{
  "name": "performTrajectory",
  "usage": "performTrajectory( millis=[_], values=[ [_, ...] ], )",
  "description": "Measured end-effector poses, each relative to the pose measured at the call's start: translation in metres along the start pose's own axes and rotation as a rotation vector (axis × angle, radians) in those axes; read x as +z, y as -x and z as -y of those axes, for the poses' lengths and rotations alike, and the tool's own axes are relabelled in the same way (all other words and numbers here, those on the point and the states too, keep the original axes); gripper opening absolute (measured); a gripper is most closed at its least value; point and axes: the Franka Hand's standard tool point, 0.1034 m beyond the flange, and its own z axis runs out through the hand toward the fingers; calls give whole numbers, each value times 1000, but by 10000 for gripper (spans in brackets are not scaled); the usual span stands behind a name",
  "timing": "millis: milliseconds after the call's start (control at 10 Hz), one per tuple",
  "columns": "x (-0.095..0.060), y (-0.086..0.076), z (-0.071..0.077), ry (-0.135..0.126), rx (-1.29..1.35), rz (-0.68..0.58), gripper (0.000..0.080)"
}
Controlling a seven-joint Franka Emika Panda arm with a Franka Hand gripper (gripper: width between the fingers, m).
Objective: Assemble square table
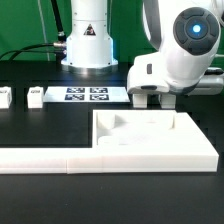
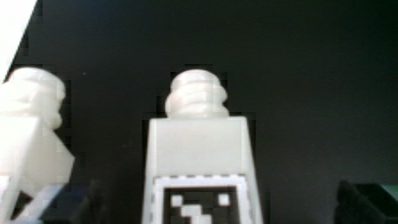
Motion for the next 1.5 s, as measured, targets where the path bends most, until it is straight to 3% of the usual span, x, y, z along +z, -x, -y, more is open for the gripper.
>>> performTrajectory(
  millis=[300, 400, 500, 600, 1100, 1500],
  values=[
    [2, 0, 0, 2, 3, 2, 618],
    [2, 0, 0, 1, 4, 1, 434],
    [1, 0, 0, 1, 3, 1, 434],
    [1, 0, 0, 1, 4, 2, 282],
    [-3, 1, -1, -5, -8, 3, 284],
    [-71, 13, -9, -53, -17, -45, 285]
  ],
)
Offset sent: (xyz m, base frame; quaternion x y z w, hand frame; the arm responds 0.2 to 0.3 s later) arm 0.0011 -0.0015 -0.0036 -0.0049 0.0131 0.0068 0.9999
